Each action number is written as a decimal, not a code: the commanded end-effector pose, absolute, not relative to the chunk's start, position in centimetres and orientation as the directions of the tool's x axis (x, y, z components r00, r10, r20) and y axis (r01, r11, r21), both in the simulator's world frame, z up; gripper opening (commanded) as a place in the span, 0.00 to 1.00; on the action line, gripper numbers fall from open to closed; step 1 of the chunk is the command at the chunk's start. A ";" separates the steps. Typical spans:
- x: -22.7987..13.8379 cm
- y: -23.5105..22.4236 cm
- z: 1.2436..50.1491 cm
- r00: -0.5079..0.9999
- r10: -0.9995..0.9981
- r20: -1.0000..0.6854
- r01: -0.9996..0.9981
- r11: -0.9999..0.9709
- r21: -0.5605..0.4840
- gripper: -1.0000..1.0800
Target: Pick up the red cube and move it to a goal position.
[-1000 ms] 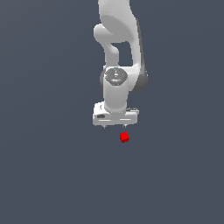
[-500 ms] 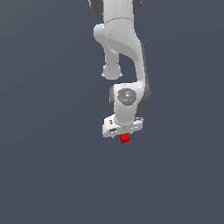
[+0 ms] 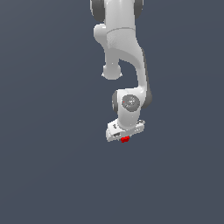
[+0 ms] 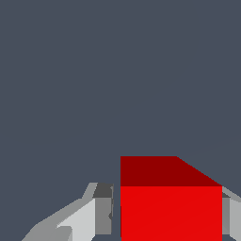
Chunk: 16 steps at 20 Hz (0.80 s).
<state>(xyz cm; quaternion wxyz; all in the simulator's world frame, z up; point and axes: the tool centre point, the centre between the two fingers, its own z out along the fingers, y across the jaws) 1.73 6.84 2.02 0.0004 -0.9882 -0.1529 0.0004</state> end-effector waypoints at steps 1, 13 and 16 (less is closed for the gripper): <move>1.8 6.9 2.0 0.953 0.304 0.000 0.304 -0.953 0.000 0.00; 1.7 6.8 2.3 0.953 0.303 0.000 0.303 -0.953 0.000 0.00; 1.7 6.7 3.0 0.953 0.303 0.000 0.303 -0.953 0.000 0.00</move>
